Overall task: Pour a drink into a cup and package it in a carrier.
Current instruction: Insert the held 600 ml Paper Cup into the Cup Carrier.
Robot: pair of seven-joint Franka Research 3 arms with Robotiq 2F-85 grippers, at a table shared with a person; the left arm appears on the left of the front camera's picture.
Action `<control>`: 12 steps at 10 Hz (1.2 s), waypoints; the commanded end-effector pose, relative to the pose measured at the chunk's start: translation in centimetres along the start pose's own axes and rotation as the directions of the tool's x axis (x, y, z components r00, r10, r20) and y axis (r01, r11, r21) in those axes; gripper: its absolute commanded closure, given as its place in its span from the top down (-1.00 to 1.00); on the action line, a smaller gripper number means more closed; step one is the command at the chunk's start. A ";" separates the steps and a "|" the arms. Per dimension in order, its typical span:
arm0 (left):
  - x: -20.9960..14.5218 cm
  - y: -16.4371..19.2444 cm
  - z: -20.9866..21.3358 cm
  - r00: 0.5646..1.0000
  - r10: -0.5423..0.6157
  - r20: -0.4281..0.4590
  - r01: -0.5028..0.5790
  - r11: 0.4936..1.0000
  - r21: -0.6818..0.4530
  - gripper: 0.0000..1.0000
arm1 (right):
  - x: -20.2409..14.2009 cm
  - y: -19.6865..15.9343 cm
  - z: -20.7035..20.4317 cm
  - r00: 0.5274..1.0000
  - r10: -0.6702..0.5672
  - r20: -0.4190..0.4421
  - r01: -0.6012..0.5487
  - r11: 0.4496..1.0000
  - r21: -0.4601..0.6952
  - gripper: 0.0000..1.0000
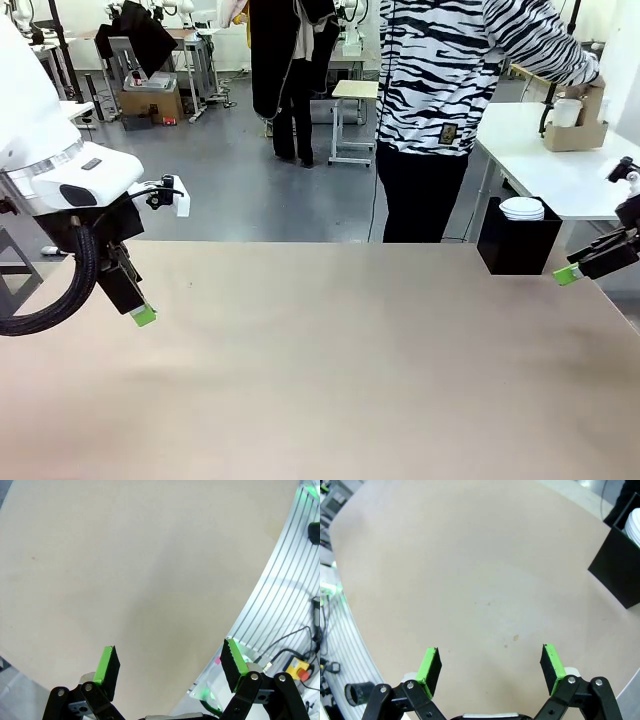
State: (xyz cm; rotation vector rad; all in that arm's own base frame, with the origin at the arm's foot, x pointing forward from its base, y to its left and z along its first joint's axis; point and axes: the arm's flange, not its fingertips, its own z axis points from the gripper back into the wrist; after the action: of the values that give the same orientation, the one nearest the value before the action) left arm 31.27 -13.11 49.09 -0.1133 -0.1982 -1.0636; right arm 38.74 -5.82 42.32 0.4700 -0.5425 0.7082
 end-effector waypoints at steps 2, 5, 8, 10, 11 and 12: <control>-0.1 0.2 0.0 1.000 0.004 -0.008 -0.004 1.000 0.020 1.00 | -0.1 -0.3 0.2 1.000 0.026 -0.002 -0.026 1.000 0.003 1.00; -0.1 0.2 0.0 1.000 0.004 -0.008 -0.004 1.000 0.020 1.00 | -0.1 -0.3 0.2 1.000 0.026 -0.002 -0.026 1.000 0.003 1.00; -0.1 0.2 0.0 1.000 0.004 -0.008 -0.004 1.000 0.020 1.00 | -0.1 -0.3 0.2 1.000 0.026 -0.002 -0.026 1.000 0.003 1.00; -0.1 0.2 0.0 1.000 0.004 -0.008 -0.004 1.000 0.020 1.00 | -0.1 -0.3 0.2 1.000 0.026 -0.002 -0.026 1.000 0.003 1.00; -0.1 0.2 0.0 1.000 0.004 -0.008 -0.004 1.000 0.020 1.00 | -0.1 -0.3 0.2 1.000 0.026 -0.002 -0.026 1.000 0.003 1.00; -0.1 0.2 0.0 1.000 0.004 -0.008 -0.004 1.000 0.020 1.00 | -0.1 -0.3 0.2 1.000 0.026 -0.002 -0.026 1.000 0.003 1.00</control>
State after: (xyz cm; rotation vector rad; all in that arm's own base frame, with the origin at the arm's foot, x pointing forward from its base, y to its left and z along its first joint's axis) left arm 31.27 -13.11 49.09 -0.1133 -0.1982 -1.0636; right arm 38.74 -5.82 42.32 0.4700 -0.5425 0.7082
